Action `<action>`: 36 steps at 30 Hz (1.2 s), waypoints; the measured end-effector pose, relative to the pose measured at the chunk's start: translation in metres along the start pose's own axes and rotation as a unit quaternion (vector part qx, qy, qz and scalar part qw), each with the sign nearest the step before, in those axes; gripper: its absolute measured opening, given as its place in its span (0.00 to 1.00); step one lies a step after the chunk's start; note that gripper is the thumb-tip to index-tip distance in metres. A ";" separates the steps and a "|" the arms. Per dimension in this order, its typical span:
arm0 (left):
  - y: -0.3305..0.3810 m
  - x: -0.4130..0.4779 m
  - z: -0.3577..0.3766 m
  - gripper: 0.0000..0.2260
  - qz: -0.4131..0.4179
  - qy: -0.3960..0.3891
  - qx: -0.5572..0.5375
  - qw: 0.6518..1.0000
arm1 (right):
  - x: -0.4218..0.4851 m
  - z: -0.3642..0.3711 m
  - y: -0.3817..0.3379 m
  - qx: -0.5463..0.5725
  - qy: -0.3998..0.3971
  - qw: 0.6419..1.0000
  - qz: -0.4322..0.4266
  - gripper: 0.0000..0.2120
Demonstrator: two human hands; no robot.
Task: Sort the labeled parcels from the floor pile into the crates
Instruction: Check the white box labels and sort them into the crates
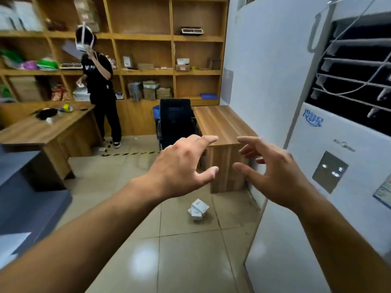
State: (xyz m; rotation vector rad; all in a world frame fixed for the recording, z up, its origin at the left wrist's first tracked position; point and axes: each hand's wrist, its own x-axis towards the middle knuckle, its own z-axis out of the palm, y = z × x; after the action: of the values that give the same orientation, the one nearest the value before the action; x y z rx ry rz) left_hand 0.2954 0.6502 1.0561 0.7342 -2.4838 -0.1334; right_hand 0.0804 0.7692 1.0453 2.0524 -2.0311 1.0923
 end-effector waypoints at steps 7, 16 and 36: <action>-0.117 0.062 0.054 0.33 -0.055 -0.015 -0.018 0.998 | 0.114 0.072 0.050 0.026 -0.019 0.999 -0.027 0.28; -0.281 0.164 0.144 0.33 -0.049 -0.085 -0.087 0.991 | 0.216 0.181 0.123 -0.007 -0.039 0.998 0.055 0.27; -0.476 0.339 0.451 0.39 -0.226 -0.172 -0.095 0.954 | 0.347 0.442 0.465 0.035 -0.191 0.943 0.271 0.38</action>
State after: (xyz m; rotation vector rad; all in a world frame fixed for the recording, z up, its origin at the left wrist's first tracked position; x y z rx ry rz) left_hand 0.0460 0.0422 0.7196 1.2727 -2.5207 -0.7123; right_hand -0.1829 0.1891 0.6910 1.8962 -2.9131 0.8692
